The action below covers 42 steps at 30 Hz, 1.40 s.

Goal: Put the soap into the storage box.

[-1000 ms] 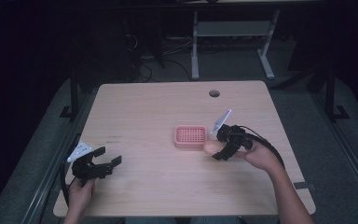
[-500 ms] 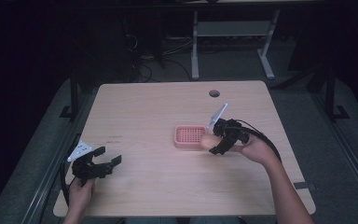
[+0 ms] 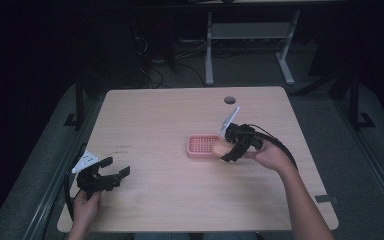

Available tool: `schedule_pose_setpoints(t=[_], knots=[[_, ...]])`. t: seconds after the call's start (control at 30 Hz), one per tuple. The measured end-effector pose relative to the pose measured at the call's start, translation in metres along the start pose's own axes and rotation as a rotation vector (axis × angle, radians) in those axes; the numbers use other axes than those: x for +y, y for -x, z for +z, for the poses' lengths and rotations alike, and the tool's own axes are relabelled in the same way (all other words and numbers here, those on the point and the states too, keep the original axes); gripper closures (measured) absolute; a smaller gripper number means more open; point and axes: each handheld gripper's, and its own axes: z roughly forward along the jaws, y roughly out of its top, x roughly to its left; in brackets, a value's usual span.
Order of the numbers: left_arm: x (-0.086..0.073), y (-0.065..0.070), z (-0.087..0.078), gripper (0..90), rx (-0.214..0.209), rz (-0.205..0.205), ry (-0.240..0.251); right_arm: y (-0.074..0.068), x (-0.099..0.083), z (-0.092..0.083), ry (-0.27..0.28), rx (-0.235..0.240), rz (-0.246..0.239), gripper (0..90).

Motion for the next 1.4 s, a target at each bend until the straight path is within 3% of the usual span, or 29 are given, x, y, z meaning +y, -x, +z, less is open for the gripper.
schedule_pose_setpoints(t=[0.97, 1.4], knots=[[0.0, 0.001, -0.001, 14.3, 0.0, 0.0, 0.007, 0.014, 0.027, -0.008, 0.012, 0.0, -0.028, 32.1], [0.0, 0.001, 0.0, 14.3, 0.001, 0.008, 0.001, 0.021, 0.039, 0.004, -0.015, 0.007, -0.035, 32.1]])
